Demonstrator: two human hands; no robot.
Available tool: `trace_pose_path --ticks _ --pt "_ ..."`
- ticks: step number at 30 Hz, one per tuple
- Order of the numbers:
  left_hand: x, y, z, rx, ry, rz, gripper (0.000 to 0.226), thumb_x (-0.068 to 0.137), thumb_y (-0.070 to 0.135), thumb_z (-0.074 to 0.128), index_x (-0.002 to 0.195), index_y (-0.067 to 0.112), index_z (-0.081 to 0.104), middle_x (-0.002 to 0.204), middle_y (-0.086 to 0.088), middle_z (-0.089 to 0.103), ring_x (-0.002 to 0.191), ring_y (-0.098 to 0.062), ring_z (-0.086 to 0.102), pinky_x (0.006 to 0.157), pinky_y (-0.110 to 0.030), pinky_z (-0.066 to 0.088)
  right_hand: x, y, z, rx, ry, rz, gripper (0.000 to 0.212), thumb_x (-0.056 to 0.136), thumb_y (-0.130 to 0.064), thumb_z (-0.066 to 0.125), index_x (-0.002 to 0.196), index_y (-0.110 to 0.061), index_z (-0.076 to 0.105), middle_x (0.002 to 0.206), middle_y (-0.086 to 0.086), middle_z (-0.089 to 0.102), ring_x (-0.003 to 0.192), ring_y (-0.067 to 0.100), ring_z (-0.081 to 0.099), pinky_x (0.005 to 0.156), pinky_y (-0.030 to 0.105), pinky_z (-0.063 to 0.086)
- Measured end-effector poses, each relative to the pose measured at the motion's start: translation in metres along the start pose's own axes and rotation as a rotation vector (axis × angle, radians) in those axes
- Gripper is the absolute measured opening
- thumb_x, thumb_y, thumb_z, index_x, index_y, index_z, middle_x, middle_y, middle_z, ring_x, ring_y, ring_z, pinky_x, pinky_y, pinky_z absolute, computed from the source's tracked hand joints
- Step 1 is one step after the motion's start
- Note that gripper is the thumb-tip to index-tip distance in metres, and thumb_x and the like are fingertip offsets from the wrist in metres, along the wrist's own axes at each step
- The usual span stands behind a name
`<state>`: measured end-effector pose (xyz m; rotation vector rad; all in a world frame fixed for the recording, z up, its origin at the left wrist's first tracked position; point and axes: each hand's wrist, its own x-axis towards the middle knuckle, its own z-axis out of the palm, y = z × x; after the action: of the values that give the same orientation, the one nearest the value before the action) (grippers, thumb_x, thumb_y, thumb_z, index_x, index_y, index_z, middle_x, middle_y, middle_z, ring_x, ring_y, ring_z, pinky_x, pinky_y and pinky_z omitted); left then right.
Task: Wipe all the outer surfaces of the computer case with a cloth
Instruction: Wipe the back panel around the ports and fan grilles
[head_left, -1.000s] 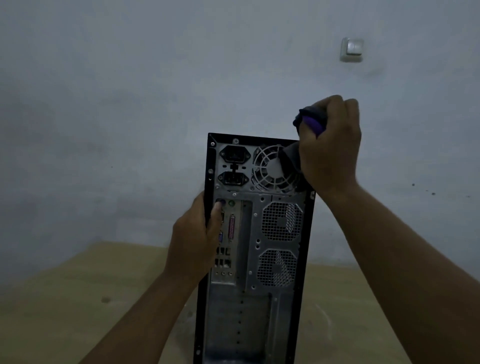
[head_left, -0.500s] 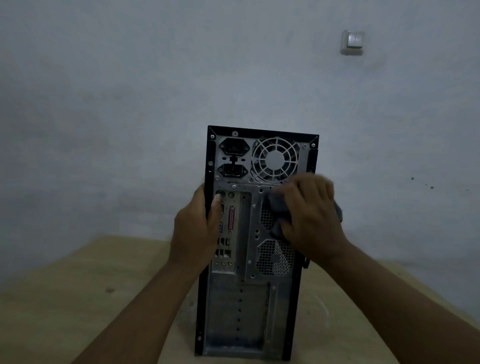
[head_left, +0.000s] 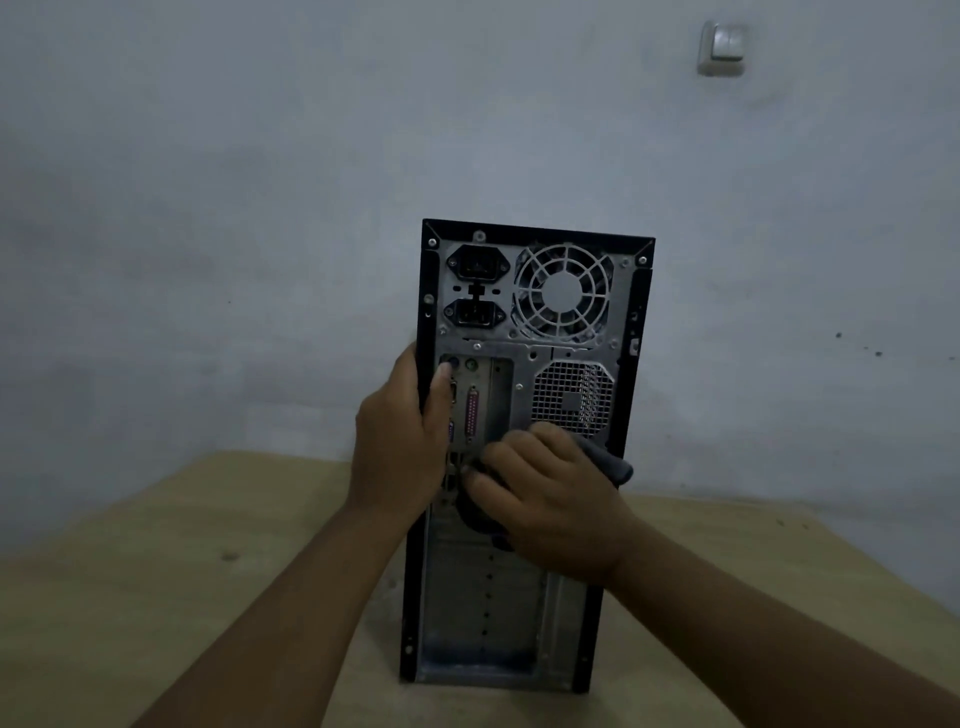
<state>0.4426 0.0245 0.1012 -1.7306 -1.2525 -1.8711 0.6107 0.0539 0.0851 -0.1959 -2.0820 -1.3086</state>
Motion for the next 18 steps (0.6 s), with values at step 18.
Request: trace_pose_path --ticks 18 --pt "-0.001 -0.004 0.006 -0.049 0.026 -0.036 0.035 0.105 0.027 0.044 0.129 0.007 0.059 0.063 0.015 0.052 0.055 0.002 0.055 0.047 -0.007 0.032 0.07 0.131 -0.048 1.112 0.712 1.128 0.007 0.094 -0.015 0.057 0.093 -0.011 0.063 0.098 0.006 0.069 0.096 0.017 0.069 0.087 0.034 0.055"
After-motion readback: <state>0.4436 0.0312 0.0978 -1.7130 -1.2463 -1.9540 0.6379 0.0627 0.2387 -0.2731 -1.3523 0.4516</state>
